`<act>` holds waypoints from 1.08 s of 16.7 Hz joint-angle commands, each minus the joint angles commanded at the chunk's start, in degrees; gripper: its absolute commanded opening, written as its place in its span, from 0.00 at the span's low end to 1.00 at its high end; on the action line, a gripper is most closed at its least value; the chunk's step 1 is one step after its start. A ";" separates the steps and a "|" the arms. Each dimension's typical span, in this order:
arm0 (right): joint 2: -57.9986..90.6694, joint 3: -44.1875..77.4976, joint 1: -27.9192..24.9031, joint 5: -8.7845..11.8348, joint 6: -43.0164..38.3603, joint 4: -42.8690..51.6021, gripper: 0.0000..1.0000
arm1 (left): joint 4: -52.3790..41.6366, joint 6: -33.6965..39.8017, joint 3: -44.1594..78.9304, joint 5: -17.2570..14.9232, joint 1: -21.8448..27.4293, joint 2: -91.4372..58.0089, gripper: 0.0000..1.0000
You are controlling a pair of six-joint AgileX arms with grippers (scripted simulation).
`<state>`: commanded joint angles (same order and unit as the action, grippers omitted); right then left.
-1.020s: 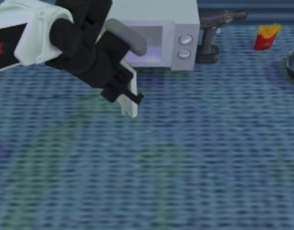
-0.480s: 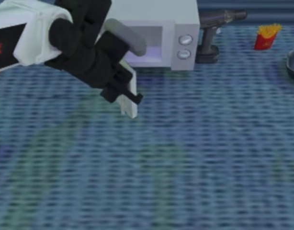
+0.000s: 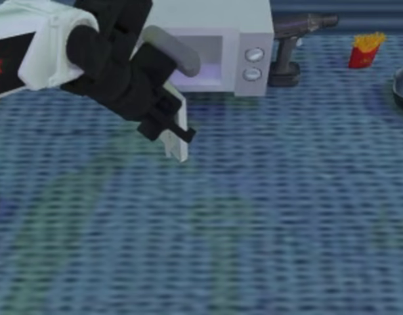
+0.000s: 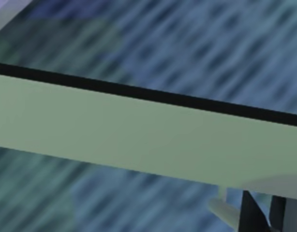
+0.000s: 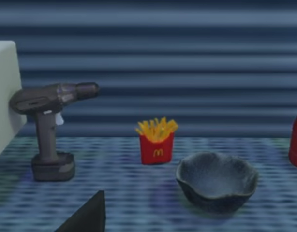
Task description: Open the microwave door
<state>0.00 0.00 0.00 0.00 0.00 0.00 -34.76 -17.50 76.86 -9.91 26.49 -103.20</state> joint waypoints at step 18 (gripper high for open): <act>0.00 0.00 0.00 0.00 0.00 0.00 1.00 | -2.22 -10.72 -2.20 -5.52 -4.18 2.04 0.00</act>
<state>0.00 0.00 0.00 0.00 0.00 0.00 -36.99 -28.22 74.66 -15.43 22.31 -101.16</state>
